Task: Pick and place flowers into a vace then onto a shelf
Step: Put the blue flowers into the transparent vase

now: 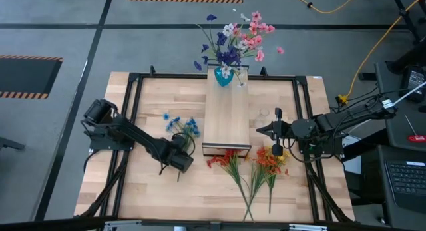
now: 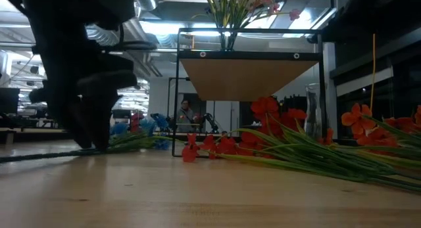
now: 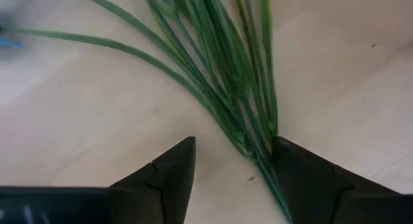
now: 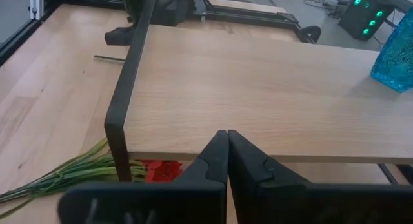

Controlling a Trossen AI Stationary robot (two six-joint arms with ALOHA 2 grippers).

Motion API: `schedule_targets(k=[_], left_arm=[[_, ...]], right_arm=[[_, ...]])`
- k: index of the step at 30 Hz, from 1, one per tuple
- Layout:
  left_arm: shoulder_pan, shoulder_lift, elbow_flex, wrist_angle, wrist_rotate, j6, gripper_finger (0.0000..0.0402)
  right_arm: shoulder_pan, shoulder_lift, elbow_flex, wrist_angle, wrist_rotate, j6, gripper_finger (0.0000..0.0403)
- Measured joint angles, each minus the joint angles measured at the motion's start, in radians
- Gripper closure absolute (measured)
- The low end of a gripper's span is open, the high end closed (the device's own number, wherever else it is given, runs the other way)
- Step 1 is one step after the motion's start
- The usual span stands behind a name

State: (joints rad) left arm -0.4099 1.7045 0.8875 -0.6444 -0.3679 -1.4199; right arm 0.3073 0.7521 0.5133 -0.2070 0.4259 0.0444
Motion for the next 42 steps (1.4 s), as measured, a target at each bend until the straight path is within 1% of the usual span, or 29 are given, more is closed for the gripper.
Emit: schedule_targets(k=[3, 6, 9, 13, 18, 19, 23, 26, 29, 36, 40, 42], left_arm=[[0.0, 0.036, 0.005, 0.038, -0.014, 0.004, 0.0208], [0.0, 0.058, 0.006, 0.041, -0.02, -0.002, 0.0213], [0.0, 0.06, 0.006, 0.039, -0.014, -0.01, 0.023], [0.002, 0.037, 0.002, 0.045, 0.01, -0.01, 0.0277], [-0.001, 0.016, 0.001, 0.047, 0.023, -0.013, 0.0371], [-0.001, 0.012, 0.001, 0.043, 0.026, -0.011, 0.0385], [-0.002, -0.024, -0.005, -0.019, 0.038, 0.017, 0.0395], [0.003, -0.095, -0.005, -0.116, 0.031, 0.038, 0.0398], [0.006, -0.186, -0.004, -0.23, -0.023, 0.037, 0.0398], [-0.011, -0.429, -0.004, -0.357, -0.199, 0.099, 0.0399], [-0.049, -0.558, -0.004, -0.431, -0.346, 0.129, 0.0399], [-0.079, -0.618, -0.027, -0.409, -0.414, 0.157, 0.0399]], right_arm=[[0.0, 0.0, 0.0, 0.0, 0.0, 0.0, 0.0395], [0.0, 0.0, 0.0, -0.001, 0.0, 0.0, 0.0395], [0.0, 0.0, 0.0, -0.004, 0.0, 0.0, 0.0395], [0.0, 0.0, 0.0, -0.007, 0.0, 0.002, 0.0395], [0.0, 0.0, 0.0, -0.008, 0.0, 0.003, 0.0395], [0.0, 0.0, 0.0, -0.008, 0.0, 0.003, 0.0395], [0.0, 0.0, 0.0, -0.008, 0.0, 0.003, 0.0395], [0.0, 0.0, 0.0, -0.008, 0.0, 0.003, 0.0395], [0.0, 0.0, 0.0, -0.008, 0.0, 0.004, 0.0395], [0.0, 0.001, 0.0, -0.007, 0.0, 0.007, 0.0395], [0.0, 0.001, 0.0, -0.007, 0.0, 0.007, 0.0395], [0.0, 0.001, 0.0, -0.007, 0.0, 0.007, 0.0395]])
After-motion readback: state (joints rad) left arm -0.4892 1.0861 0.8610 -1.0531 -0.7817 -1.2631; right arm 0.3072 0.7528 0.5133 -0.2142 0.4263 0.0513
